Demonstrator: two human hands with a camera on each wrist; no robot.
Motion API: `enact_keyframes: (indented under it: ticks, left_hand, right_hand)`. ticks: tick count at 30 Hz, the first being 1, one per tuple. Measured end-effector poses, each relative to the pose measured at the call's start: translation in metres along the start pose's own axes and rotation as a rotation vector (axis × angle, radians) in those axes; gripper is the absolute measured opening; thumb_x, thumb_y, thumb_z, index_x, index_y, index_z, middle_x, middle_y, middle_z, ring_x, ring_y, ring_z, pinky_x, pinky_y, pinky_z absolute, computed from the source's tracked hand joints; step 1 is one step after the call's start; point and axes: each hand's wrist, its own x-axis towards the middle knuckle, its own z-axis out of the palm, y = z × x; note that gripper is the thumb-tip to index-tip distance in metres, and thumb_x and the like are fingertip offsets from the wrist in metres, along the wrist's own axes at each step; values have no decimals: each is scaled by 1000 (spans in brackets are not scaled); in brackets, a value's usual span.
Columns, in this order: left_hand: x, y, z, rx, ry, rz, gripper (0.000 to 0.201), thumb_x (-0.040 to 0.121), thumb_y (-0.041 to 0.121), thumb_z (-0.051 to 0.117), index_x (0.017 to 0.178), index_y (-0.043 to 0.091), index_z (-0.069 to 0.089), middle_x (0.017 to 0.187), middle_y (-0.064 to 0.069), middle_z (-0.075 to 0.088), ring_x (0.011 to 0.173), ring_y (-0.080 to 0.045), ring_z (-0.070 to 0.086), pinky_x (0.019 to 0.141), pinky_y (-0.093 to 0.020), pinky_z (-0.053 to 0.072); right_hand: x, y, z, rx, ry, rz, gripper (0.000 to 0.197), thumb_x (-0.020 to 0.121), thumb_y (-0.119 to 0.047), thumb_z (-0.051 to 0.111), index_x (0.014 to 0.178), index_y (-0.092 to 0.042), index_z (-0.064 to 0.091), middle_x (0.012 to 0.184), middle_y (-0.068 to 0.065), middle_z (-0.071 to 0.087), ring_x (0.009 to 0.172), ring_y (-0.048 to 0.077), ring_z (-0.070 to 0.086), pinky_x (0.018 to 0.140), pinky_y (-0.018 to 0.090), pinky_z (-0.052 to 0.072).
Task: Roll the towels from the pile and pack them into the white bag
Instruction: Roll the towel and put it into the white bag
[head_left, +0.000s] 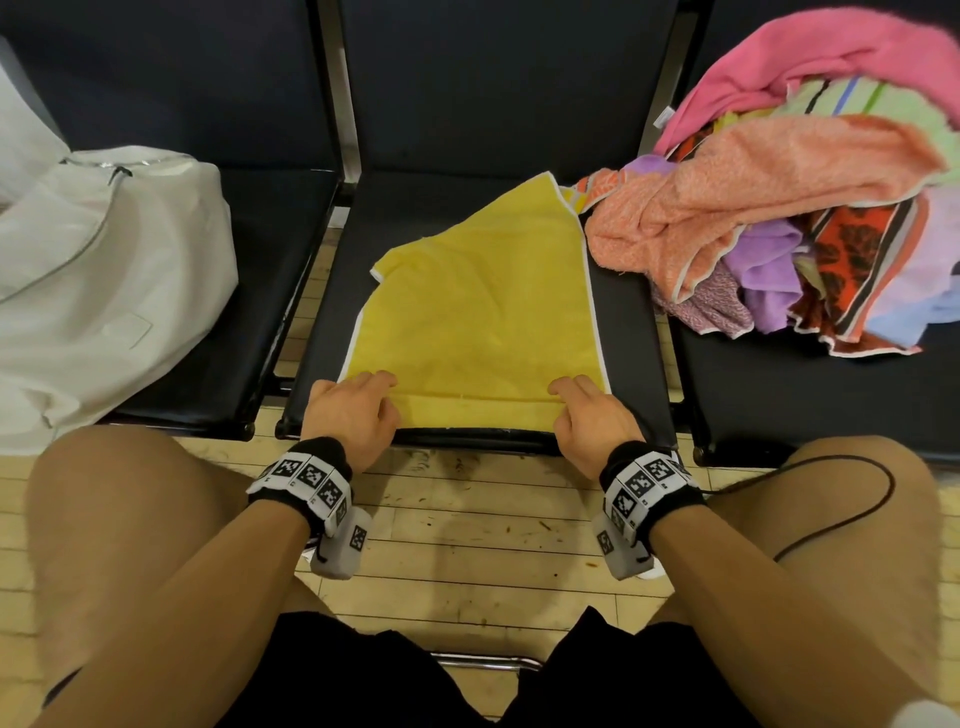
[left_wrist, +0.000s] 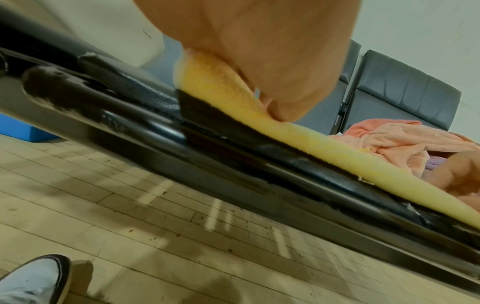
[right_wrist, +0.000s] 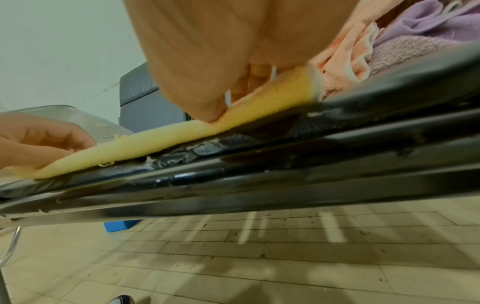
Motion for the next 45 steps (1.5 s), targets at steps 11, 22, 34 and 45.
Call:
enact_keyframes:
  ticks: [11, 22, 34, 45]
  left_hand:
    - [1, 5, 0, 41, 21, 64, 18, 100, 26, 46, 100, 17, 62, 95, 0, 59, 91, -25, 53, 76, -37, 42]
    - [-2, 1, 2, 20, 16, 39, 27, 95, 27, 51, 117, 20, 65, 112, 1, 66, 111, -23, 49, 96, -42, 33]
    - [0, 5, 3, 52, 113, 11, 24, 88, 23, 64, 113, 20, 65, 107, -2, 62, 103, -28, 53, 91, -46, 32]
    - [-5, 5, 2, 29, -55, 90, 45, 81, 47, 50, 113, 20, 68, 112, 2, 65, 108, -26, 53, 89, -44, 40]
  right_hand:
    - [-6, -12, 5, -80, 66, -55, 25, 84, -11, 54, 105, -13, 68, 106, 1, 65, 103, 23, 53, 90, 36, 46]
    - [-1, -6, -3, -123, -46, -14, 41, 92, -7, 45, 131, -14, 56, 122, 8, 61, 112, 30, 50, 95, 40, 37]
    - [2, -2, 8, -149, 210, -117, 31, 66, 9, 68, 85, -15, 67, 87, 2, 63, 79, 28, 56, 71, 31, 28]
    - [-5, -8, 5, -130, 52, -62, 32, 82, -17, 57, 113, -15, 65, 107, 1, 64, 103, 25, 52, 92, 38, 42]
